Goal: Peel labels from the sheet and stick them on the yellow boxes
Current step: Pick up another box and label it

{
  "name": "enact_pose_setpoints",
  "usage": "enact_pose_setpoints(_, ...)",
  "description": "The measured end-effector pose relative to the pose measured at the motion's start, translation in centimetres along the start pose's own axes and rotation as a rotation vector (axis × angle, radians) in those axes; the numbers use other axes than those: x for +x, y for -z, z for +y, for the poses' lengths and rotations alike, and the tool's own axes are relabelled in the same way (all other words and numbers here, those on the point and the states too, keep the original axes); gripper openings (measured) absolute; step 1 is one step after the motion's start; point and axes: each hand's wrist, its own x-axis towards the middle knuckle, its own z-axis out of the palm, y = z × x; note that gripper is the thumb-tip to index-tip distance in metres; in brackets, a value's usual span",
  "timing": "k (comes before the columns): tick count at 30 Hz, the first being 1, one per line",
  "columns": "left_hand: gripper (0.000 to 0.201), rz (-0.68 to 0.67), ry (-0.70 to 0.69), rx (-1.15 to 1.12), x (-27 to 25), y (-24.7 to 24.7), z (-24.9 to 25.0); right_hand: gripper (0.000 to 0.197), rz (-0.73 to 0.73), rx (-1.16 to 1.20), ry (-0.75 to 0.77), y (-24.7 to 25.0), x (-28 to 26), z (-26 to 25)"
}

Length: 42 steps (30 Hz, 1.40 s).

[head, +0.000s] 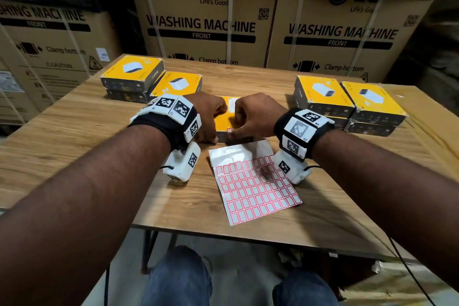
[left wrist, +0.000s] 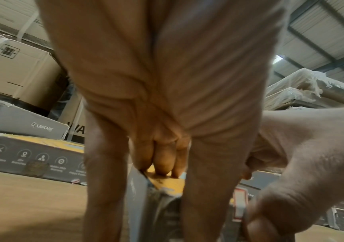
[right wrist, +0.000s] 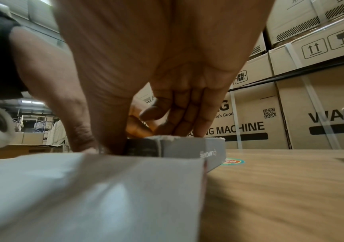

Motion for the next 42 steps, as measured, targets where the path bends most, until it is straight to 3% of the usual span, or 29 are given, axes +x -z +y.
enact_pose_setpoints(12,0.077,0.092,0.022,0.056,1.1,-1.4,0.3,0.030,-0.058,-0.010,0.016,0.7,0.3,0.7)
enact_pose_setpoints(25,0.077,0.029,0.074,0.030,2.2,1.2,1.6,0.048,-0.191,0.041,-0.024,1.9,0.9,0.6)
enact_pose_setpoints(35,0.056,0.133,0.144,-0.012,3.1,0.3,1.4,0.044,-0.229,0.059,-0.044,1.9,1.3,0.5)
enact_pose_setpoints(42,0.042,0.111,0.109,-0.091,2.7,0.3,0.3,0.043,-0.212,-0.018,-0.056,1.6,2.0,-0.2)
